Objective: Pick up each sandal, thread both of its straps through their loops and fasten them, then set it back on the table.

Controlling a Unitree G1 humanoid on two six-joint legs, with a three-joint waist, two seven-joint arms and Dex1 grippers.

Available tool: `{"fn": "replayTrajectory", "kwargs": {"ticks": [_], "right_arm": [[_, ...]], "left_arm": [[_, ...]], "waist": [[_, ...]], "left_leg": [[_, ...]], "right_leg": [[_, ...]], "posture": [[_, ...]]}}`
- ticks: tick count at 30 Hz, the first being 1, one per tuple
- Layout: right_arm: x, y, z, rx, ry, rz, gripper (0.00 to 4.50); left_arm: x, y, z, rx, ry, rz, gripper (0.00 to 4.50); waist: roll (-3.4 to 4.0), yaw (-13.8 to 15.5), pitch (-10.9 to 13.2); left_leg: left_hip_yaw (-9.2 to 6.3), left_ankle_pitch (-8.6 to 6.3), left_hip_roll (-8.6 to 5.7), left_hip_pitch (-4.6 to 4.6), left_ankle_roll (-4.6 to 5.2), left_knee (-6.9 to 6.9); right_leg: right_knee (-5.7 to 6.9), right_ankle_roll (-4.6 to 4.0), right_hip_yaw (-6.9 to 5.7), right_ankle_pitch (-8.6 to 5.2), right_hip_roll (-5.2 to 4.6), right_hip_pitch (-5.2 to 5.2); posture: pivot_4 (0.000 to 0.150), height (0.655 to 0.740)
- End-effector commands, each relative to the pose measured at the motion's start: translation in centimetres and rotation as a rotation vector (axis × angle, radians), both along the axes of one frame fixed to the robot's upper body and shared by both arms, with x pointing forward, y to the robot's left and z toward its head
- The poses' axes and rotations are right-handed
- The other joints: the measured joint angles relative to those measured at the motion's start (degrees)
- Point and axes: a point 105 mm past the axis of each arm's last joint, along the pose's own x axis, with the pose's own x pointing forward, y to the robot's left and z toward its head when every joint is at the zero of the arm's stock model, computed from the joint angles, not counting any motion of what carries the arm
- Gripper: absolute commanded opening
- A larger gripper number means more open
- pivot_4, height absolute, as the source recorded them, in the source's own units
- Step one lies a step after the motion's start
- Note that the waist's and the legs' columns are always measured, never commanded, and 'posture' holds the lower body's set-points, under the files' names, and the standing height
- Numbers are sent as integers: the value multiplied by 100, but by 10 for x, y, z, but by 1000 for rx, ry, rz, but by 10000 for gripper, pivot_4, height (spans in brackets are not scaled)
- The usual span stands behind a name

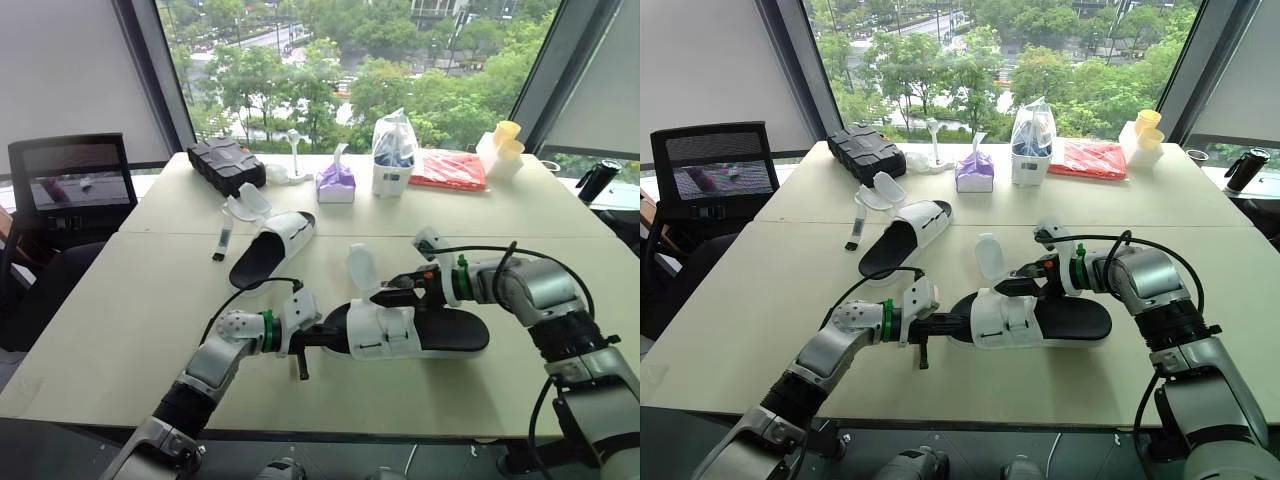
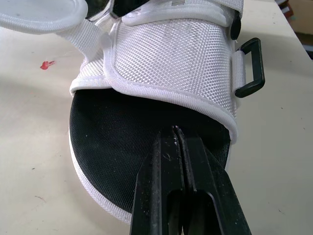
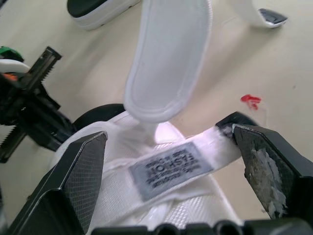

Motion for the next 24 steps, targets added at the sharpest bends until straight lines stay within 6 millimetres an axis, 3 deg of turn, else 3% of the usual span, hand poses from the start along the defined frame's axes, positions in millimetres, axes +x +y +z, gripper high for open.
{"fn": "replayTrajectory", "kwargs": {"ticks": [1, 11, 24], "right_arm": [[12, -3, 4, -44, -64, -15, 44227], [45, -33, 9, -222, -222, -61, 44227], [48, -25, -7, -324, -262, 45, 44227]], "left_arm": [[-6, 10, -36, 113, 104, 35, 0], [-6, 9, -35, 108, 105, 38, 0], [-6, 8, -35, 106, 99, 36, 0]], "waist": [[0, -2, 0], [2, -1, 0], [3, -1, 0]], "left_leg": [[0, 0, 0, 0, 0, 0], [0, 0, -2, 2, 0, -1], [-1, 1, -2, 4, -2, -1]], "right_leg": [[-1, 0, 0, 0, 0, 0], [1, 13, 0, 8, 2, -7], [5, 15, 2, 9, 6, -10]], "posture": [[1500, 7400], [1500, 7400], [1500, 7400]]}}
